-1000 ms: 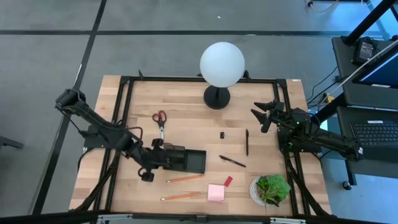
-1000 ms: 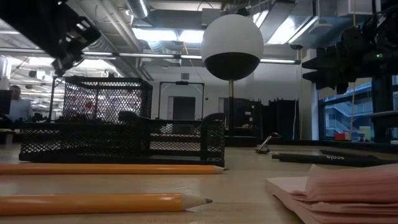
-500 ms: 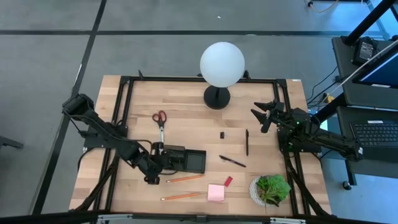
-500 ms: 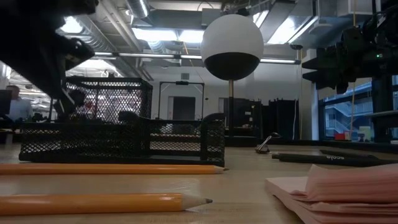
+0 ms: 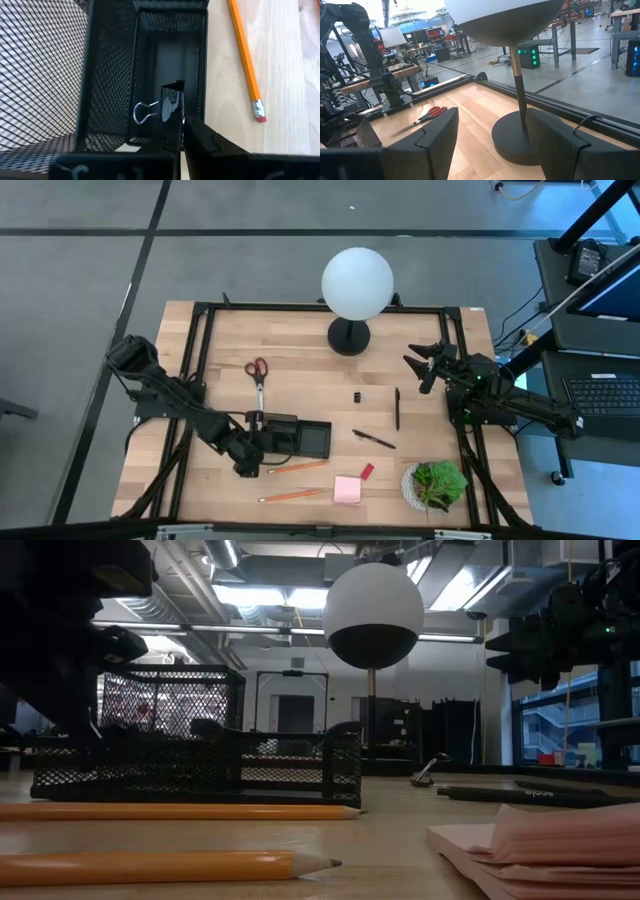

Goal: Pick and place office supplies into organizer
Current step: Put the middle black binder clip into the black desk organizer, then put the bottom black binder clip into the black desk organizer

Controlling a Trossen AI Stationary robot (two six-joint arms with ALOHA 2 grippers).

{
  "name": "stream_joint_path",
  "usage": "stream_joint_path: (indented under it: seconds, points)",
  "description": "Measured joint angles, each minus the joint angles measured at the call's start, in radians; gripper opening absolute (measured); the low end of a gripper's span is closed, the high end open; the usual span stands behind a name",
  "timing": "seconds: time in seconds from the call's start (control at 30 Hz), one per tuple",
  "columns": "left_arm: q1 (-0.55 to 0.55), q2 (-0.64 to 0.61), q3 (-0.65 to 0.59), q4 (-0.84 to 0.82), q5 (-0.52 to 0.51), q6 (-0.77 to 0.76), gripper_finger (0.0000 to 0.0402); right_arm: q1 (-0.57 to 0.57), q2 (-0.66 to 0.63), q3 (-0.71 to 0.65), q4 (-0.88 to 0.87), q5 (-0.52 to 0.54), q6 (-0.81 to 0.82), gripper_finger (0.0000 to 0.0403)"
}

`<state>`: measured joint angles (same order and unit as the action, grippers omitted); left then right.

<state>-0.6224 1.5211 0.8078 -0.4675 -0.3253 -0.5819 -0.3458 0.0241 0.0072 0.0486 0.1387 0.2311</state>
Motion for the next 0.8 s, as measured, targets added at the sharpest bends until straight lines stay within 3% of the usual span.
stream_joint_path:
  seconds: [0.5, 0.8]
  points:
    - [0.004, 0.0, 0.001, -0.003, 0.004, -0.049, 0.0065, 0.0, 0.0, 0.0, 0.0, 0.0, -0.003, 0.0236]
    - [0.018, -0.005, 0.134, -0.203, 0.063, -0.045, 0.0097, 0.0, 0.0, 0.0, 0.0, 0.0, -0.001, 0.0236]
